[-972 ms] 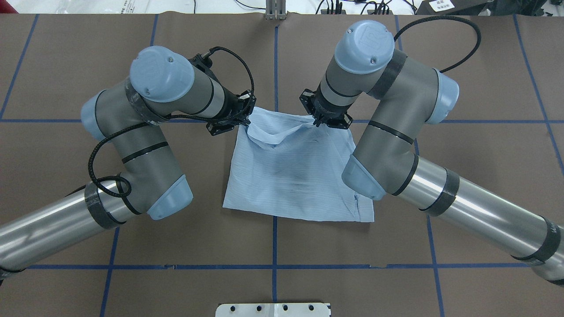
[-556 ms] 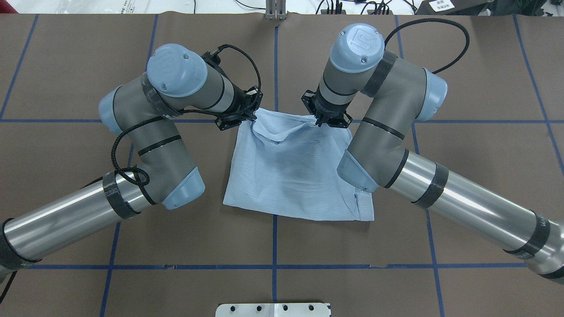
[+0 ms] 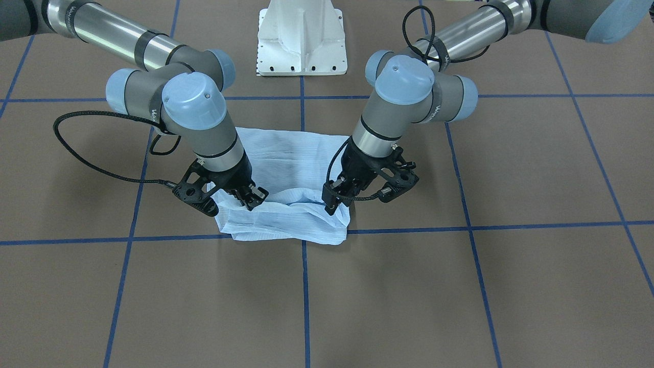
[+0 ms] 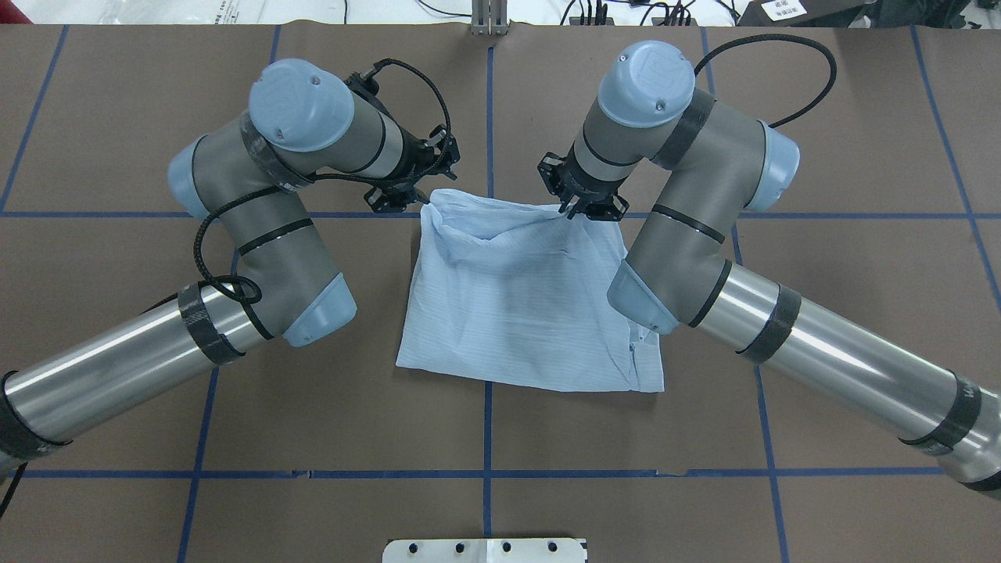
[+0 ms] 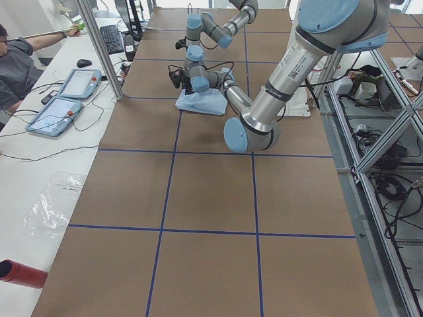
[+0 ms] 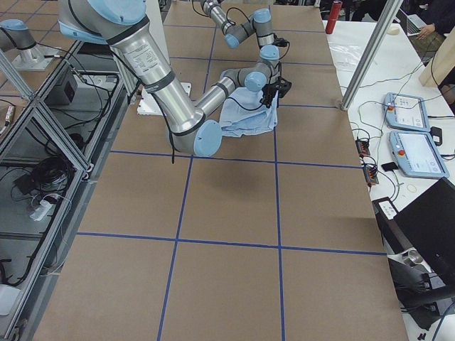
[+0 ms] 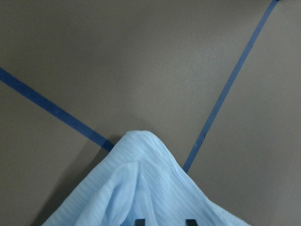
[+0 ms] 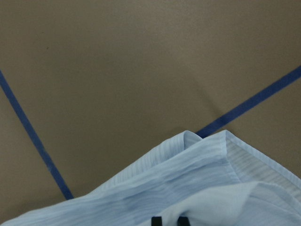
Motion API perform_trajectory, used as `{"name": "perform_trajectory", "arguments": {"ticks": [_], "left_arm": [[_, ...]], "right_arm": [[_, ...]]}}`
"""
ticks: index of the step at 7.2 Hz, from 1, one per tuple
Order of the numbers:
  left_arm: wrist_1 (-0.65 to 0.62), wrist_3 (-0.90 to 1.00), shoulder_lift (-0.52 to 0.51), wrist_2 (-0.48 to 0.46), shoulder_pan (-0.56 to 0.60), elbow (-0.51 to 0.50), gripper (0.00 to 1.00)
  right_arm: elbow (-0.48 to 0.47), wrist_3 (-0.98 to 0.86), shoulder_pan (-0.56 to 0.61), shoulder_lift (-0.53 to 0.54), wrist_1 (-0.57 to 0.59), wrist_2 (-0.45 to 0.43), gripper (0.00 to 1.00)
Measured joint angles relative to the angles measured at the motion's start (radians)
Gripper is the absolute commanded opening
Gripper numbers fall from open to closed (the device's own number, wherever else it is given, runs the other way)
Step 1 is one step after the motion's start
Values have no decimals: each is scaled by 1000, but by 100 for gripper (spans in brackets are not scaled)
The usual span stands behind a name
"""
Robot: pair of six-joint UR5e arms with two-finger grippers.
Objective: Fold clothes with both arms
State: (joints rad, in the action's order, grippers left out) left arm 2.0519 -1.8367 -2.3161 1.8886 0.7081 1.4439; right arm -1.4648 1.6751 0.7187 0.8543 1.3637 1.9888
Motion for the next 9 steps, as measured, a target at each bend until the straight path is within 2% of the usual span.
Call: {"name": "perform_trajectory", "arguments": {"ticks": [3, 5, 7, 9], "left_arm": [[-1, 18, 39, 88, 73, -1, 99], [-6, 128, 104, 135, 126, 37, 99], [-9, 364, 230, 165, 207, 122, 99], [-39, 612, 347, 168, 283, 196, 99]], "right_arm": [[27, -66, 31, 2, -39, 46, 100], [1, -129, 50, 9, -35, 46, 100], [-45, -361, 124, 80, -25, 49, 100], [-81, -728, 241, 199, 11, 66, 100]]}}
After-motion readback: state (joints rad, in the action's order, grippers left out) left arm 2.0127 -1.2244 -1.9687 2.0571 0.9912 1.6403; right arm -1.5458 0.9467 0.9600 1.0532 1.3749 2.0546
